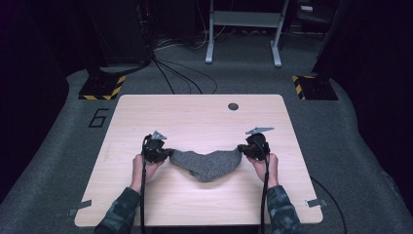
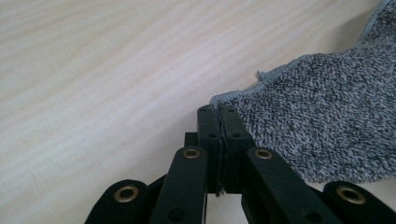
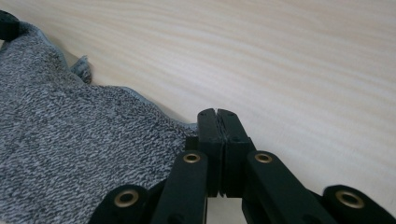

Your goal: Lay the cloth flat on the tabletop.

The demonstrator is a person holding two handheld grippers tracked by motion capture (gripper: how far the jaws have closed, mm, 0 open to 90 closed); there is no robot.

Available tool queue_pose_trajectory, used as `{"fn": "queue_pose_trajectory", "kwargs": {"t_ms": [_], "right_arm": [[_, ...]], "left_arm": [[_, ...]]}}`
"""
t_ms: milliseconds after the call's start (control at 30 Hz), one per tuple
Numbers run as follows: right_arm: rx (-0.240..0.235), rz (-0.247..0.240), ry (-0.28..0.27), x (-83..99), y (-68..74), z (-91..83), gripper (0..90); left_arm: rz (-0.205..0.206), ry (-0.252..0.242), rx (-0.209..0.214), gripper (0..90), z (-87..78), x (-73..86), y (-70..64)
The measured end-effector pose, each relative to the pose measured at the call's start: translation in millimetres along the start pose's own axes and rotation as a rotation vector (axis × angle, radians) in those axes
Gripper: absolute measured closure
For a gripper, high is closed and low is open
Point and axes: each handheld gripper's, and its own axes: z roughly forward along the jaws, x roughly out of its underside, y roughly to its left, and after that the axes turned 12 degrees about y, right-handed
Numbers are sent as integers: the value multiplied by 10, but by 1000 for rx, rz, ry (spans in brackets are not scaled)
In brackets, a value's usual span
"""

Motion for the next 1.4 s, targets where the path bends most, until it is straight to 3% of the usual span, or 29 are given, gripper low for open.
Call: {"fn": "queue_pose_trajectory", "kwargs": {"t_ms": [33, 67, 100, 167, 200, 233, 267, 300, 333, 367, 400, 433, 467, 500, 600, 633, 667, 700, 733, 833, 867, 900, 933, 1000, 1033, 1100, 1167, 1400], "right_arm": [[0, 0, 0, 0, 0, 0, 893], [3, 6, 6, -148, -68, 46, 893], [14, -1, 14, -232, -109, 65, 894], [16, 0, 10, -413, -183, 101, 894], [16, 0, 10, -413, -183, 101, 894], [35, 1, 14, -515, -215, 106, 894], [42, 12, -13, -735, -282, 72, 894], [42, 12, -13, -735, -282, 72, 894], [66, 15, -62, -972, -321, -49, 894], [77, 5, -94, -1077, -321, -146, 894], [93, -2, -128, -1172, -300, -264, 894], [93, -2, -128, -1172, -300, -264, 894], [109, -33, -198, -1292, -222, -538, 894], [118, -53, -230, -1308, -173, -668, 894], [120, -100, -301, -1185, -41, -942, 893], [120, -100, -301, -1185, -41, -942, 893], [125, -141, -310, -1006, 50, -1000, 892], [125, -141, -310, -1006, 50, -1000, 892], [127, -174, -300, -780, 135, -968, 891], [110, -205, -260, -403, 233, -814, 890], [97, -202, -240, -284, 257, -751, 889], [85, -194, -221, -173, 280, -687, 888], [85, -194, -221, -173, 280, -687, 888], [58, -184, -177, 82, 324, -532, 886], [58, -184, -177, 82, 324, -532, 886], [36, -171, -147, 305, 365, -410, 883], [32, -158, -138, 400, 375, -376, 882], [10, -137, -121, 601, 395, -353, 874]], "left_arm": [[0, 0, 0, 890, 0, 0, 0], [-3, -2, -14, 890, 21, -147, 70], [-3, -2, -14, 890, 21, -147, 70], [-12, -10, -51, 891, 16, -421, 195], [-12, -10, -51, 891, 16, -421, 195], [-18, -14, -55, 891, -7, -524, 248], [-24, -39, -91, 891, -96, -744, 327], [-24, -39, -91, 892, -96, -744, 327], [-34, -64, -105, 891, -171, -851, 357], [-32, -91, -123, 892, -275, -953, 381], [-27, -168, -148, 891, -542, -1109, 396], [-27, -168, -148, 892, -542, -1109, 396], [-10, -241, -167, 891, -813, -1177, 341], [9, -270, -177, 891, -927, -1166, 308], [43, -316, -173, 891, -1099, -985, 194], [43, -316, -173, 891, -1099, -985, 194], [61, -322, -175, 890, -1107, -888, 143], [81, -319, -180, 890, -1091, -784, 88], [106, -303, -160, 890, -1016, -551, -11], [126, -273, -130, 889, -827, -198, -152], [124, -258, -122, 889, -757, -89, -196], [124, -258, -122, 888, -757, -89, -196], [122, -248, -105, 888, -695, 12, -234], [108, -224, -64, 886, -539, 253, -324], [108, -224, -64, 884, -539, 253, -324], [93, -212, -38, 882, -462, 411, -366], [87, -210, -31, 877, -439, 477, -386], [69, -197, 12, 866, -401, 622, -420]]}}
